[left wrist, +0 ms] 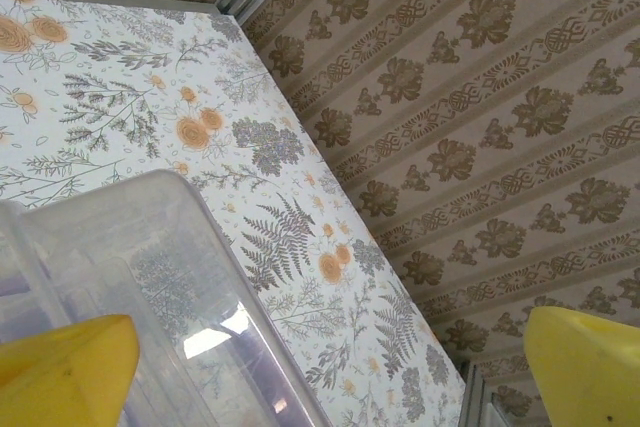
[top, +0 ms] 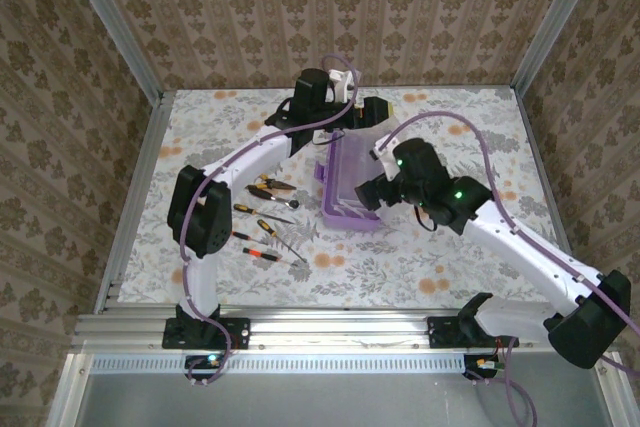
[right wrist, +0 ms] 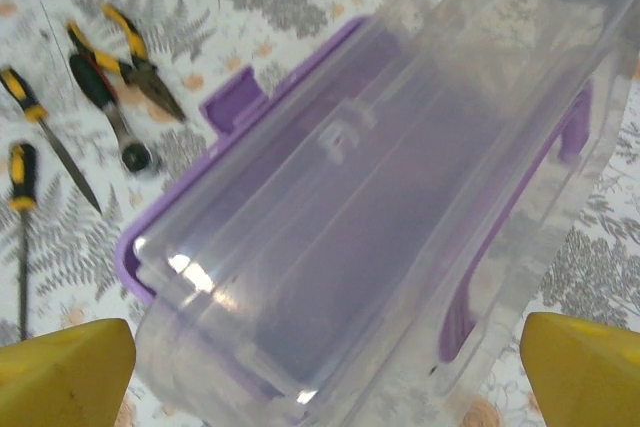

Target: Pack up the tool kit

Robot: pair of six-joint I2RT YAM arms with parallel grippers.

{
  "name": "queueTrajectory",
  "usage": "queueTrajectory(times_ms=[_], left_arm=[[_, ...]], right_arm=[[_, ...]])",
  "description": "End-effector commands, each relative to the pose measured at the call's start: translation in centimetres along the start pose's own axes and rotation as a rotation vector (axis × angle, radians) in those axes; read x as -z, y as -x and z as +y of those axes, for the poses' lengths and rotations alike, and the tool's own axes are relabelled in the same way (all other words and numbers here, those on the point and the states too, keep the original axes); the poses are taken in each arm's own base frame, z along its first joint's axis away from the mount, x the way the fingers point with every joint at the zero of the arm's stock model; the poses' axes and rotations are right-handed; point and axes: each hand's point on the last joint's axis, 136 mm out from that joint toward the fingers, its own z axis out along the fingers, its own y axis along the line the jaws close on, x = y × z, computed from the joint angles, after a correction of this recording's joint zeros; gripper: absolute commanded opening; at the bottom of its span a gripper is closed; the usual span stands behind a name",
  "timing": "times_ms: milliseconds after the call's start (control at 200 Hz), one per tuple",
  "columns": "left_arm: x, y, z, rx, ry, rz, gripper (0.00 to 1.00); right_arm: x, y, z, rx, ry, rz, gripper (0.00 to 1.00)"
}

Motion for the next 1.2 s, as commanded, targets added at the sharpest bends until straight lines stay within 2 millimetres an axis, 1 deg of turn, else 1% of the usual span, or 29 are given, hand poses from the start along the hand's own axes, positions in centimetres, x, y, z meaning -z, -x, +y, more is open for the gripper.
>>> queueTrajectory(times_ms=[0,235,350,455,540,735,880,1045,1115,1195], left_arm=[[-0.5,-0.8,0.5,0.015,-0.017,0.031,1.0],[-0.5,-0.7,0.4,0.012,-0.02,0.029,1.0],[-0.5,-0.8,0.5,0.015,-0.018,0.03,1.0],[-0.5,-0.7,0.4,0.014,-0.019,0.028,1.0],[-0.5,-0.8,0.4,0.014,-0.021,0.029,1.0],[-0.4,-0.7,0.2,0.01,-0.022,0.027,1.0],[-0.4,-0.7,0.3,0.011,-0.022,0.027,1.0],[-0.5,-0.7,0.3,0.012,-0.025,0.028,1.0],[-0.5,-0.6,0.2,0.012,-0.028,0.027,1.0],[-0.5,-0.6,0.2,0.013,-0.028,0.027,1.0]], right_arm=[[0.7,-0.9,-1.4,0.042,-0.139,-0.009,1.0],[0.9,-1.8,1.0,0.057,-0.07,-0.03,1.0],[0.2,-2.2,1.9,0.062,-0.055,-0.015,1.0],[-0.6,-2.1,2.6,0.07,-0.061,-0.014,1.0],[-1.1,-1.9,2.6,0.068,-0.097,-0.014,1.0],[-1.6,-1.5,1.7,0.051,-0.176,-0.021,1.0],[-1.5,-1.4,2.3,0.047,-0.141,-0.039,1.0],[-0.6,-0.9,2.8,0.044,-0.099,-0.073,1.0],[-0.3,-0.7,3.5,0.063,-0.065,-0.081,1.0],[0.0,-0.6,5.3,0.106,0.003,-0.099,1.0]])
